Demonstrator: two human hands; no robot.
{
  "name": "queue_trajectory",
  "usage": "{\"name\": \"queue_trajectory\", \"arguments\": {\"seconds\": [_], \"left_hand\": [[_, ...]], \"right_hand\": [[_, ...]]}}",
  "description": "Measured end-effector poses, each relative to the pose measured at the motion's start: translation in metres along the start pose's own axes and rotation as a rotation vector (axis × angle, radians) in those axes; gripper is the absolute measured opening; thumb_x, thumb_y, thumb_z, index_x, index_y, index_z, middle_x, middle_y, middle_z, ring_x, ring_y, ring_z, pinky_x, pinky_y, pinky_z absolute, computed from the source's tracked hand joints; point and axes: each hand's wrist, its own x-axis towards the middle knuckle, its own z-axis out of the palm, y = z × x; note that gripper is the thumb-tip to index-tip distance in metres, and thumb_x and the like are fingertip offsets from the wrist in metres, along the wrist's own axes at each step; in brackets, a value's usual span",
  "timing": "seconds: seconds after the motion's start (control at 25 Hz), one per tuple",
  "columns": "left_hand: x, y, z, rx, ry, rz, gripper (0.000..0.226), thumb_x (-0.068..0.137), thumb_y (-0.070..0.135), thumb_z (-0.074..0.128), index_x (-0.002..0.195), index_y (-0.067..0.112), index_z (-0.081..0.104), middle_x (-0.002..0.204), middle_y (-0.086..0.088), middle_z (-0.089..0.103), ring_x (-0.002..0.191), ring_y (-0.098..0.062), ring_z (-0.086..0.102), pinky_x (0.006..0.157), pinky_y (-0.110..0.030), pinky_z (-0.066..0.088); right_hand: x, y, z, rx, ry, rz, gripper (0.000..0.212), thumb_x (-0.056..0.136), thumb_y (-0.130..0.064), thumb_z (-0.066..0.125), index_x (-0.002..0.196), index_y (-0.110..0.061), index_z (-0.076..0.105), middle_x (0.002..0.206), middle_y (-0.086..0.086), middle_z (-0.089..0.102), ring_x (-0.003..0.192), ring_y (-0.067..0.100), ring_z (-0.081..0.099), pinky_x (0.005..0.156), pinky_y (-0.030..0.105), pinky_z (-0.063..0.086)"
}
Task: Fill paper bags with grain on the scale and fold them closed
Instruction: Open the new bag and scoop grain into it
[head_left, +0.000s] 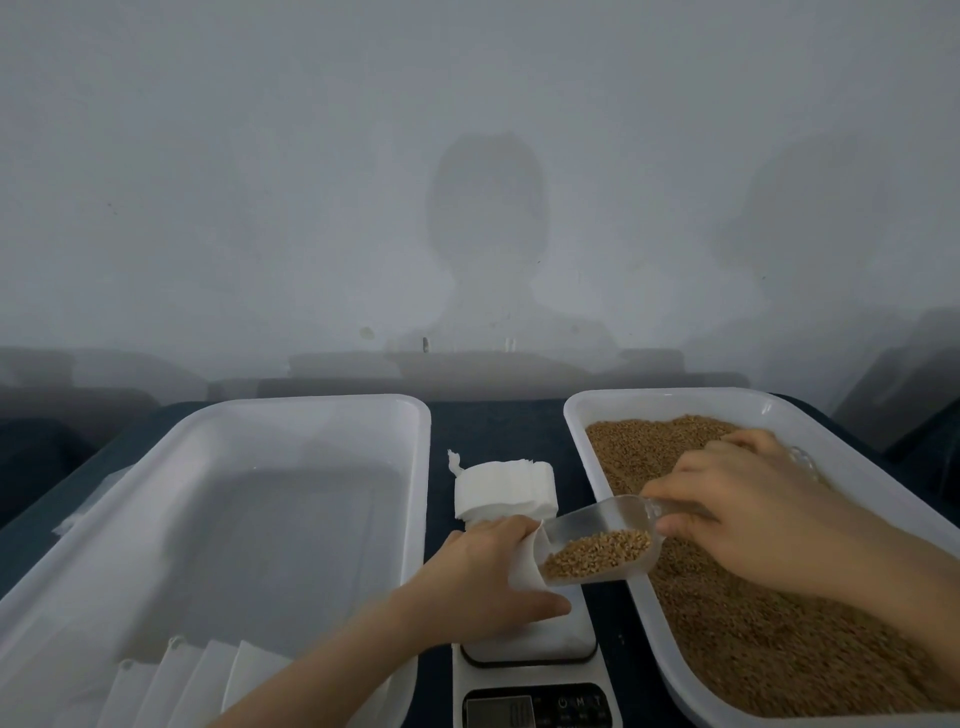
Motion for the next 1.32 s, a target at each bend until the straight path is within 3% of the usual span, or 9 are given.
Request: {"name": "queue_trajectory", "arguments": {"seconds": [0.24,0.48,0.72,0.92,1.12,1.24,1.32], "left_hand": [[0.009,0.005,-0.001,-0.022,0.056,0.047,0.057,0.071,0.061,0.069,0.118,0.032,0.054,0.111,0.016,0.054,0.101,-0.004,0.051,0.093,-0.032,0.047],[0.015,0.003,0.010,-0.108,0.099,0.021,0.065,0.062,0.066,0.070,0.114,0.033,0.052,0.109,0.019,0.051,0.101,-0.003,0.051,0.090,-0.029,0.050],[0.018,0.000,0.012,-0.177,0.124,0.018,0.053,0.057,0.065,0.070,0.098,0.042,0.048,0.102,0.023,0.050,0.093,0.001,0.052,0.074,-0.013,0.046],[0.019,0.002,0.012,-0.208,0.157,-0.033,0.046,0.065,0.058,0.074,0.094,0.043,0.042,0.095,0.020,0.052,0.085,-0.001,0.054,0.062,-0.010,0.039],[0.016,0.001,0.009,-0.251,0.162,-0.056,0.048,0.070,0.052,0.075,0.102,0.037,0.043,0.098,0.019,0.053,0.088,-0.002,0.055,0.064,-0.011,0.044],[0.015,0.002,0.008,-0.254,0.171,-0.071,0.047,0.074,0.045,0.075,0.106,0.034,0.043,0.101,0.017,0.053,0.089,-0.005,0.055,0.068,-0.012,0.044],[0.015,0.001,0.007,-0.263,0.175,-0.077,0.040,0.076,0.040,0.074,0.103,0.032,0.046,0.098,0.014,0.055,0.086,-0.007,0.056,0.067,-0.013,0.044]], "right_hand": [[0.005,-0.008,-0.015,-0.119,-0.038,-0.003,0.032,0.091,-0.058,0.038,0.113,-0.044,0.057,0.083,-0.024,0.045,0.087,-0.001,0.038,0.099,0.030,0.014],[0.014,-0.020,-0.029,-0.205,-0.060,-0.049,0.025,0.093,-0.052,0.042,0.100,-0.039,0.062,0.084,-0.018,0.048,0.091,0.004,0.043,0.100,0.035,0.014],[0.021,-0.038,-0.036,-0.369,-0.035,-0.107,0.018,0.095,-0.037,0.046,0.101,-0.034,0.063,0.091,-0.013,0.054,0.094,0.013,0.044,0.100,0.040,0.016],[0.026,-0.054,-0.041,-0.510,0.053,-0.143,0.019,0.090,-0.015,0.051,0.098,-0.025,0.064,0.089,-0.004,0.053,0.094,0.021,0.046,0.098,0.042,0.016],[0.025,-0.066,-0.042,-0.546,0.111,-0.173,0.032,0.082,0.001,0.042,0.096,-0.018,0.064,0.083,0.000,0.049,0.085,0.023,0.040,0.098,0.043,0.010],[0.021,-0.065,-0.042,-0.548,0.106,-0.139,0.031,0.085,-0.001,0.044,0.100,-0.020,0.063,0.088,-0.001,0.050,0.091,0.023,0.042,0.097,0.043,0.009],[0.015,-0.061,-0.044,-0.536,0.132,-0.116,0.023,0.089,-0.014,0.051,0.104,-0.028,0.063,0.094,-0.006,0.056,0.095,0.021,0.047,0.097,0.042,0.010]]}}
